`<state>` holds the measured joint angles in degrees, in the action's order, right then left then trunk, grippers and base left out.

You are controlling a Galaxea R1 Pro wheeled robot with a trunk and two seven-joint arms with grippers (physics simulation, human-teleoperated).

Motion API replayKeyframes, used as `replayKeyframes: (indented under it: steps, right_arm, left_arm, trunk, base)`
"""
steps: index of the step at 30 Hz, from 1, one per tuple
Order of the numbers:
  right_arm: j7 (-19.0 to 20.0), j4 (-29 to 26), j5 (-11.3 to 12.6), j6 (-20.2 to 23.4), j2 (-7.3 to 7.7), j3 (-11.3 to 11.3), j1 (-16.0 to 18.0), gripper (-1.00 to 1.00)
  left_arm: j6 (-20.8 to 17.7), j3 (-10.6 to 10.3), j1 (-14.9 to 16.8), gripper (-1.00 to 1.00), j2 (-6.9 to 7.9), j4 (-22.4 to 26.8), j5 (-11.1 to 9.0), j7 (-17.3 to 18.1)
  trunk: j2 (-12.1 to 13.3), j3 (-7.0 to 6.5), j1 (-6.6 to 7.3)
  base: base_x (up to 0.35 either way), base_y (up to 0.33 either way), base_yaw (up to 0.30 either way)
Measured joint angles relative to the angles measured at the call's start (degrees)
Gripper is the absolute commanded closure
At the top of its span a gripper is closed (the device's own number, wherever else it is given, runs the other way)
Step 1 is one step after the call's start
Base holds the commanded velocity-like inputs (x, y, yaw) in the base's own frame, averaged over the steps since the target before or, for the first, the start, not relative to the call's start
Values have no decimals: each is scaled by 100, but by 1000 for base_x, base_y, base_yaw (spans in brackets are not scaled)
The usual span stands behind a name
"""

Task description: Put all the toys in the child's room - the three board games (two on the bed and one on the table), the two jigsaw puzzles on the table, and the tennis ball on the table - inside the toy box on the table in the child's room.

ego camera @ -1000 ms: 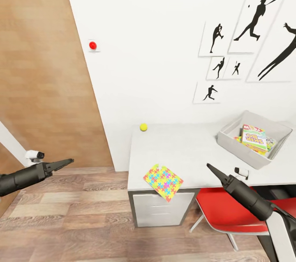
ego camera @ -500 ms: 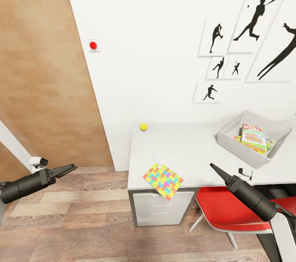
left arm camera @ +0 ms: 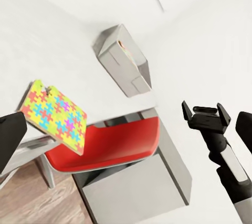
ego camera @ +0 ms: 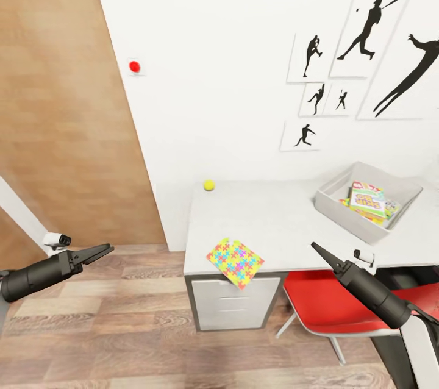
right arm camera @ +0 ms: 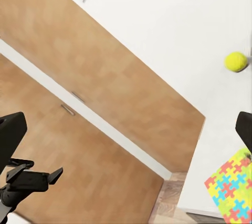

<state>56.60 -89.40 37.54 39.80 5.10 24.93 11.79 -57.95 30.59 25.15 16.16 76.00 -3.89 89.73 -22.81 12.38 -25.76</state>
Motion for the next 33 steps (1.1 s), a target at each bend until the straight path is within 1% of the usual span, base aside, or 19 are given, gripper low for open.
replayKeyframes:
  steps: [8,21,27,33]
  right_arm:
    - [2,1,0,0,-1,0,2,-100]
    - [12,-1,7,9,-1,1,0,-100]
    - [14,2,2,9,-1,0,2,-100]
    - [10,0,0,9,-1,0,1,-100]
  left_arm:
    - [2,2,-2,-100,0,1,1,0]
    - [2,-2,-4,-100,-7,-1,1,0]
    - [0,-1,-4,-100,-8,2,3,0]
    - [-4,-2,-5,-100,-10,0,0,0]
  trunk:
    - [0,-1,1]
    - [0,-67,1]
    - [0,-78,1]
    - [1,-80,1]
  base:
    - [-15,-85,-11]
    - [-1,-245,-148]
    - [0,-73,-35]
    - [0,-199,-5]
